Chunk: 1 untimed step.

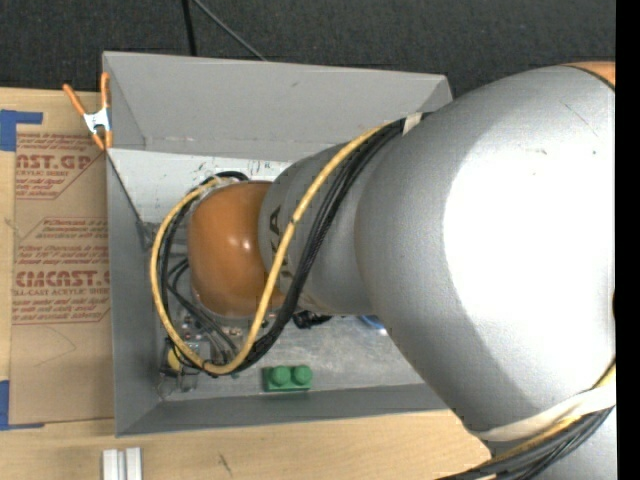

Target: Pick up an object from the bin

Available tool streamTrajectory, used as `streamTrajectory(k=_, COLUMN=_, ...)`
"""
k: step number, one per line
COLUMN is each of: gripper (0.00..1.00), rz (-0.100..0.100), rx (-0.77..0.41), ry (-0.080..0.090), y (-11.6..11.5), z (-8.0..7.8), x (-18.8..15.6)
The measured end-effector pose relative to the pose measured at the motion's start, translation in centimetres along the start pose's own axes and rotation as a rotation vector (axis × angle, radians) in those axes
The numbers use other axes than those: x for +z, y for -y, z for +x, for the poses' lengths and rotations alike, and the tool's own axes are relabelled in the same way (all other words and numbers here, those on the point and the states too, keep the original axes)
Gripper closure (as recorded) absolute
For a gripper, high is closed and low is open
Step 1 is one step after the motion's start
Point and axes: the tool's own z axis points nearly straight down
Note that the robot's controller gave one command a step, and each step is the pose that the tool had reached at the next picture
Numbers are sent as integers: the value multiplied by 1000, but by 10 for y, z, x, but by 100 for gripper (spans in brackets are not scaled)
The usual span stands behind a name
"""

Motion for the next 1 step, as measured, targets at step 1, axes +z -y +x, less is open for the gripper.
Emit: streamTrajectory(k=1, gripper=100, rz=-3, rx=-1, ry=5, y=-1, z=-1, x=-75)
